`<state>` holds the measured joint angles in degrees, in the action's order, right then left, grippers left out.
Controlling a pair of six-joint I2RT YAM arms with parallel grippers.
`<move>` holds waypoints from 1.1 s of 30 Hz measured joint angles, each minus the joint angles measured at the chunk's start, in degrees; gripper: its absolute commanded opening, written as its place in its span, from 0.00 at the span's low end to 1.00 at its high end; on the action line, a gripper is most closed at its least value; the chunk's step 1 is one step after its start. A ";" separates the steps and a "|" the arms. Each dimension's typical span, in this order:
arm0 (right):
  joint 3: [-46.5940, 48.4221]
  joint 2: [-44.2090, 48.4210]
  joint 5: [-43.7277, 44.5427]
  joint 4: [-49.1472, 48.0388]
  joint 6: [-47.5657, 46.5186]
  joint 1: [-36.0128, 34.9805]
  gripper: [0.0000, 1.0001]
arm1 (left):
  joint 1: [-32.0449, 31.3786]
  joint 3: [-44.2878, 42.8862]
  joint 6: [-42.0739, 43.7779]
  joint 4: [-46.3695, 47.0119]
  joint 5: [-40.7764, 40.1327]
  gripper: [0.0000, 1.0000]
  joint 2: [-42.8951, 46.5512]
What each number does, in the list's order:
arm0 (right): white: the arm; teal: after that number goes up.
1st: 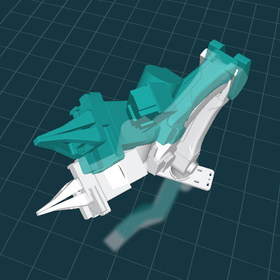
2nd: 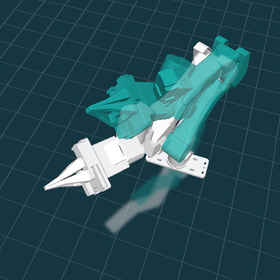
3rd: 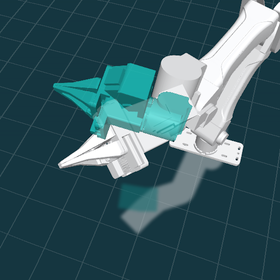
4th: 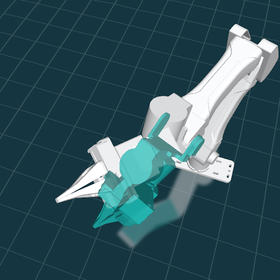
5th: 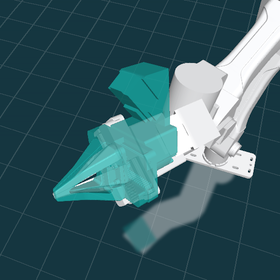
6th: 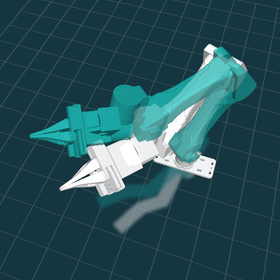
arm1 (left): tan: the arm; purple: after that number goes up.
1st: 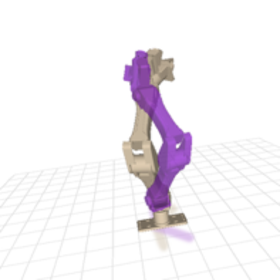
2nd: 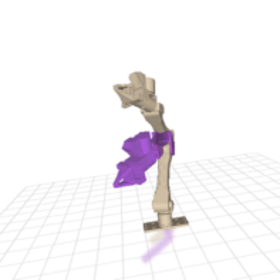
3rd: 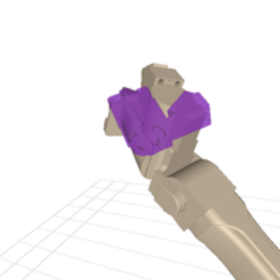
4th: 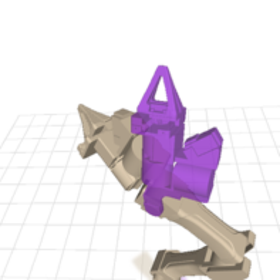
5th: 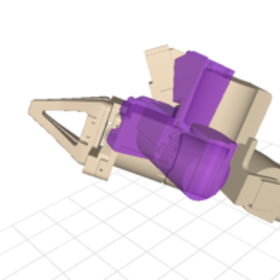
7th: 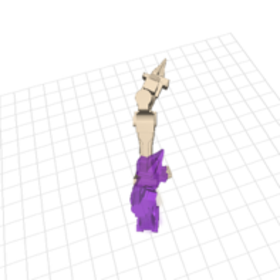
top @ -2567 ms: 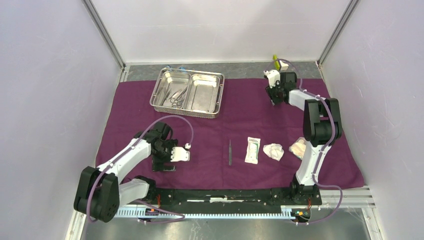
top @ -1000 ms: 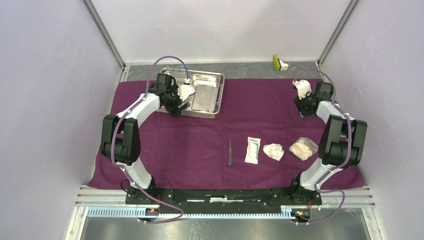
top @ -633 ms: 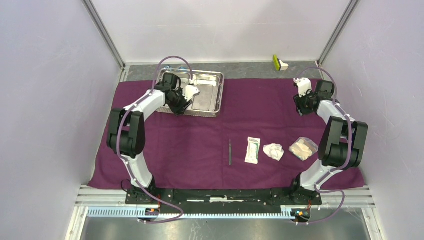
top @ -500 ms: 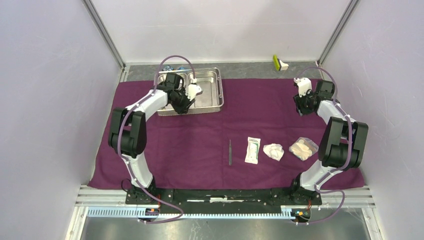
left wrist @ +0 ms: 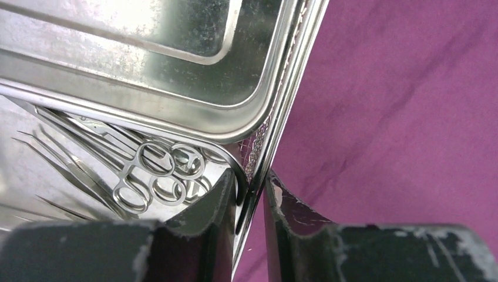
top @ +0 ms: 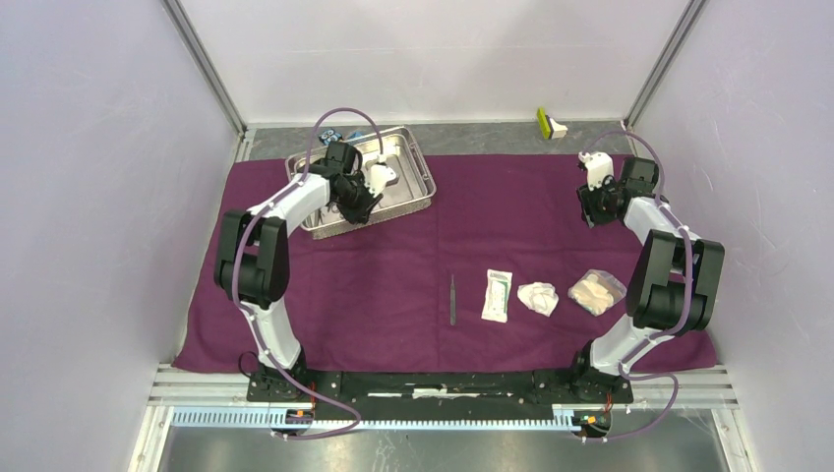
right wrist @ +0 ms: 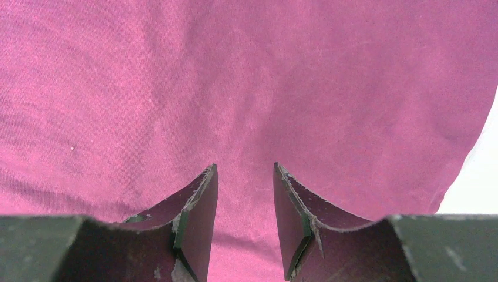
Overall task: Open and lay out the surgical kit
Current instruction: Pick up the medical item from the container.
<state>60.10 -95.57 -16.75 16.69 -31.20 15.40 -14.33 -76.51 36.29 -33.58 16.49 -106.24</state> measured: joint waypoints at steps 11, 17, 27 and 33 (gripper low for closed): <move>0.22 0.00 -0.28 0.24 0.96 -0.02 0.46 | 0.00 -5.40 19.32 -10.54 -0.28 0.21 -2.67; 0.22 0.00 -0.42 0.35 1.62 0.00 0.46 | -0.02 -6.08 25.40 -12.63 -1.62 0.14 -3.02; 0.22 0.00 -0.44 0.57 2.47 -0.02 0.46 | 0.00 -6.01 34.10 -14.64 -4.68 0.14 -2.95; 0.02 0.17 -0.46 0.52 2.97 -0.02 0.46 | 0.00 -5.92 36.17 -14.82 -6.38 0.23 -2.93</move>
<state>60.12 -95.39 -17.21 17.21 -28.23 15.38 -14.33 -82.43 72.47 -48.40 10.11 -109.16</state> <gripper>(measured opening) 0.462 0.230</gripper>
